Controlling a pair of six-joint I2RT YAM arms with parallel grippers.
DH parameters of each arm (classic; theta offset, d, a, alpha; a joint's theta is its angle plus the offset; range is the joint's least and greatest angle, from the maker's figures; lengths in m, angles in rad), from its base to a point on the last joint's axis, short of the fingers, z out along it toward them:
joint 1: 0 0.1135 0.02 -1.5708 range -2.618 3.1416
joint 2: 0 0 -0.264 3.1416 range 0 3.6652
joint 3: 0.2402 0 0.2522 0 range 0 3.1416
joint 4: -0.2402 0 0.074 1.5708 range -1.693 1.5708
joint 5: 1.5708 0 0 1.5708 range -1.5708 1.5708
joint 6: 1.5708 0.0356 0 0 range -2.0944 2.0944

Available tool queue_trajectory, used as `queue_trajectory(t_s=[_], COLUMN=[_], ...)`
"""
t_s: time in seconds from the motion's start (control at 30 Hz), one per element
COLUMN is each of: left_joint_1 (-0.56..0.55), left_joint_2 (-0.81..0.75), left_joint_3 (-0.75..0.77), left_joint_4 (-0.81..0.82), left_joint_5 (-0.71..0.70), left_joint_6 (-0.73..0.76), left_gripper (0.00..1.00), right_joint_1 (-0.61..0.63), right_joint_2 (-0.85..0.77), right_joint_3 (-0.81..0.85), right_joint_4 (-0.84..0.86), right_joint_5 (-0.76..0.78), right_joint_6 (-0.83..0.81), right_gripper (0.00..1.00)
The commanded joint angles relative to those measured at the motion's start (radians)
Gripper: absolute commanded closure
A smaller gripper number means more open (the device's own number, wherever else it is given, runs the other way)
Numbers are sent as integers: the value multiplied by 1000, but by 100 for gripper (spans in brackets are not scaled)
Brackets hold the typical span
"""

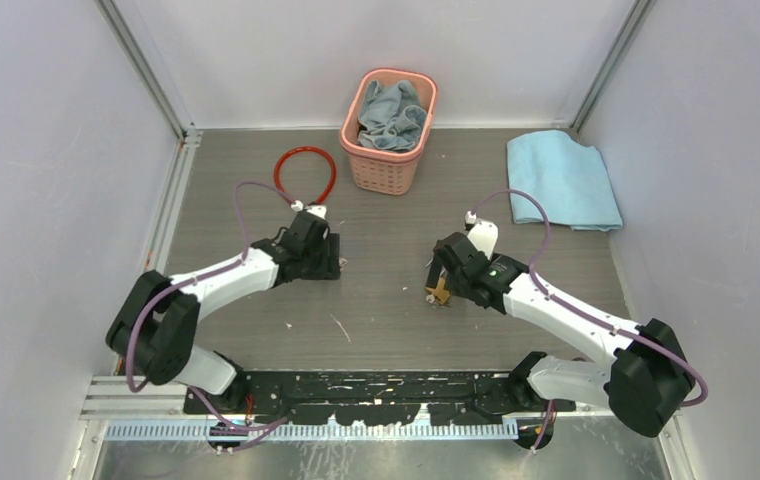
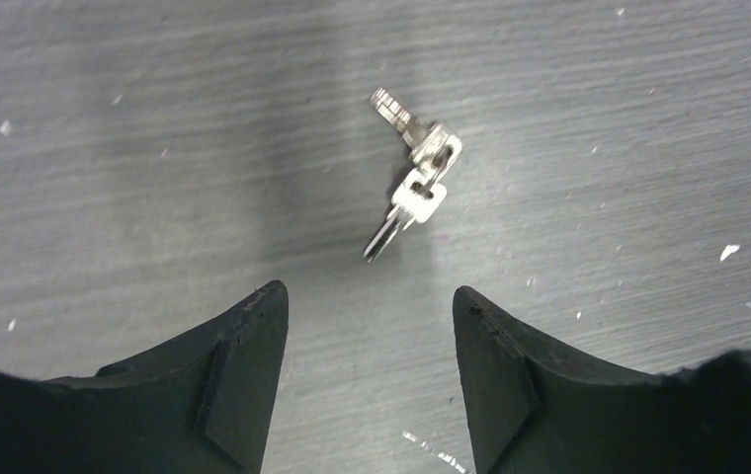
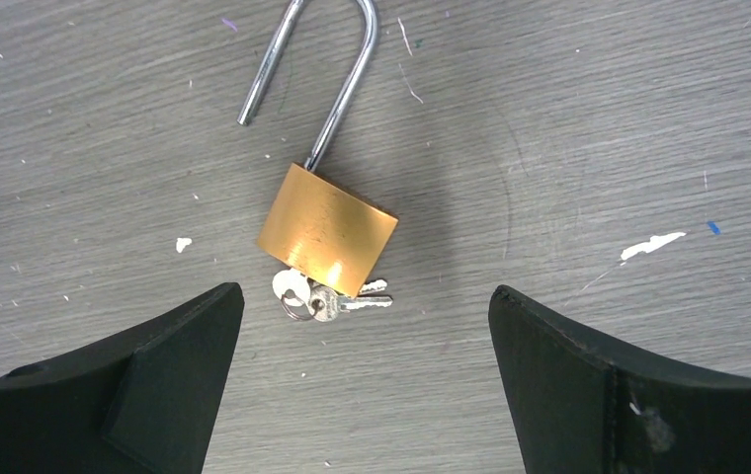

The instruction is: Unlock with the key

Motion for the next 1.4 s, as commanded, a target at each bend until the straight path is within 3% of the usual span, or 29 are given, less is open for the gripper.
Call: queue_trajectory(t_s=[0.0,0.3,0.9,1.37], left_joint_1=[32,43,11,-162], left_joint_2=[93,240,319,188], left_joint_3=[104,198,246,73], left_joint_4=[76,72,26,33], left_joint_5=[111,177,158,147], left_joint_6=[101,136,127,16], left_gripper=[39,59,84,88], right_joint_1=[-1,-1,-1,-1], right_joint_2=[-1,4,27,15], right_joint_3=[36,33,31,13], right_joint_4=[-18,-18,-3,7], right_joint_5=[-4,-9,-43,-76], right_joint_6=[-22,-38,-41,-29], right_gripper=[0,0,2,3])
